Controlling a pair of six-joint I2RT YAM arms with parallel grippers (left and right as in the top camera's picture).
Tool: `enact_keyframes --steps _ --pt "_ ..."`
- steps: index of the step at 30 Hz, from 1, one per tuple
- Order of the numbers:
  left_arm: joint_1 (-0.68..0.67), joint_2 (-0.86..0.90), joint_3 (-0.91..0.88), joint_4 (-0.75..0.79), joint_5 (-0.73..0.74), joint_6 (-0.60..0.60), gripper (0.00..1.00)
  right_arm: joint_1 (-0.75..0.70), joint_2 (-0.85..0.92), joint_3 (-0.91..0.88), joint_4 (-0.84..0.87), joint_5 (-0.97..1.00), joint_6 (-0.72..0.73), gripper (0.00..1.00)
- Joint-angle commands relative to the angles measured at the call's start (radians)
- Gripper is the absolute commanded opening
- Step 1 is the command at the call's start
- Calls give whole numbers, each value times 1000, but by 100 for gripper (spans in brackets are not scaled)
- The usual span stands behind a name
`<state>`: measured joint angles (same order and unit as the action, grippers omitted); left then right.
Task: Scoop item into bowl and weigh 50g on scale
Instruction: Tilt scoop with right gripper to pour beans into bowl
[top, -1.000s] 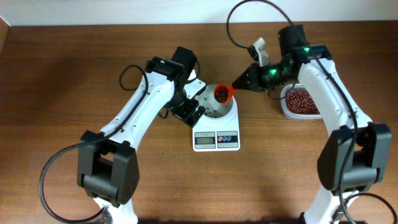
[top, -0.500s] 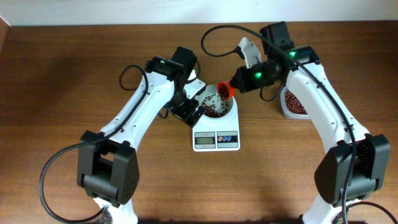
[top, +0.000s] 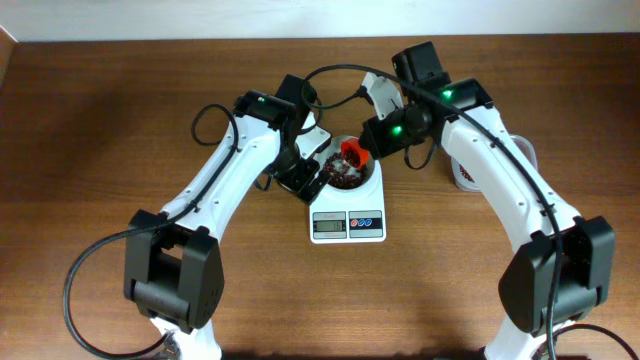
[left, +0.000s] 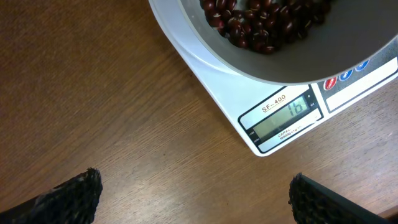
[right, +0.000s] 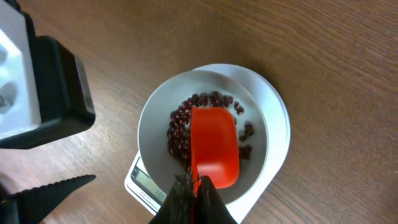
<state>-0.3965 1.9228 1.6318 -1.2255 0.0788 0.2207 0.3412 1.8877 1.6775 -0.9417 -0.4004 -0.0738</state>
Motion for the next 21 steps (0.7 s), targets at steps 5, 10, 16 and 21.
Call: enact_keyframes --steps 5,10,16,21 --pt "-3 9 3 2 4 5 99 -1 -36 26 4 -38 16 4" --pt "-3 9 3 2 4 5 99 -3 -35 26 12 -16 10 4" --pt "-3 9 3 2 4 5 99 -6 -36 55 -2 -108 -28 4" --pt "-3 9 3 2 4 5 99 22 -36 68 -40 -86 -37 4"
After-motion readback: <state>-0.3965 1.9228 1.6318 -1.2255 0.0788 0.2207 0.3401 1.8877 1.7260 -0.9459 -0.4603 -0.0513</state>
